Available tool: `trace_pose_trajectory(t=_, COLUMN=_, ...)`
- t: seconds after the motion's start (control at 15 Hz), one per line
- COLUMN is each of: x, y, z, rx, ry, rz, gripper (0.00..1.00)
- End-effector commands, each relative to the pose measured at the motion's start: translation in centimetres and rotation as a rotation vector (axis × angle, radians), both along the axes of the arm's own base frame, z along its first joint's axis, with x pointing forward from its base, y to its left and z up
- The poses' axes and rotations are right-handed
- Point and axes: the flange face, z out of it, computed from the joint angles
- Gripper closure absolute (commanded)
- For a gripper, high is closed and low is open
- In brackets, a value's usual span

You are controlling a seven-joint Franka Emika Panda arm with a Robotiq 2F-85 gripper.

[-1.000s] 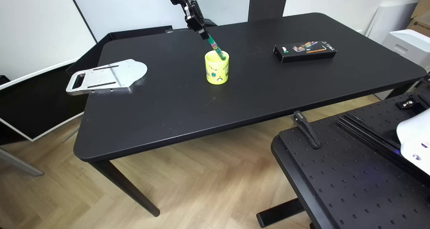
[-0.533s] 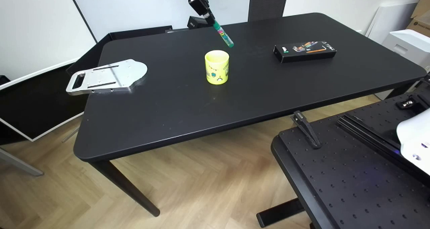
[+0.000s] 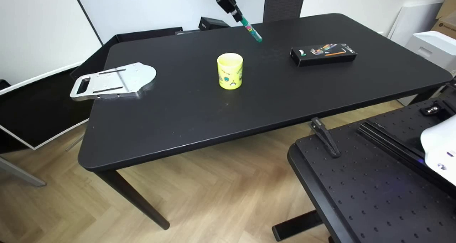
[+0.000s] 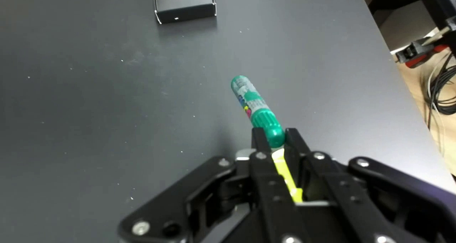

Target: Remove the marker from the cup and place it on the box

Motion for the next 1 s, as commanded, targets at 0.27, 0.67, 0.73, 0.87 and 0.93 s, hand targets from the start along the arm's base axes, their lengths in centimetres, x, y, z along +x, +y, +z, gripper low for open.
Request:
trace_pose_trajectory(t=0.27, x=3.1, y=-6.8, z=-1.8, rx=-0.059, ry=-0.046, rz=-0.016, gripper=0.96)
trace_pose_trajectory(t=0.67, x=4.8, y=-12.3, z=-2.8, rx=-0.083, ry=-0.058, rz=-0.072, gripper=0.96)
trace_pose_trajectory(t=0.73, x=5.0, y=-13.3, z=-2.8, rx=-0.085, ry=-0.061, rz=-0.085, gripper=0.96)
trace_pose_trajectory(t=0.87, x=5.3, y=-15.5, z=-3.1, rx=-0.102, ry=-0.072, rz=-0.103, gripper=0.96)
trace_pose_trajectory(t=0.93, x=5.4, y=-16.6, z=-3.2, rx=-0.106, ry=-0.076, rz=-0.113, gripper=0.96)
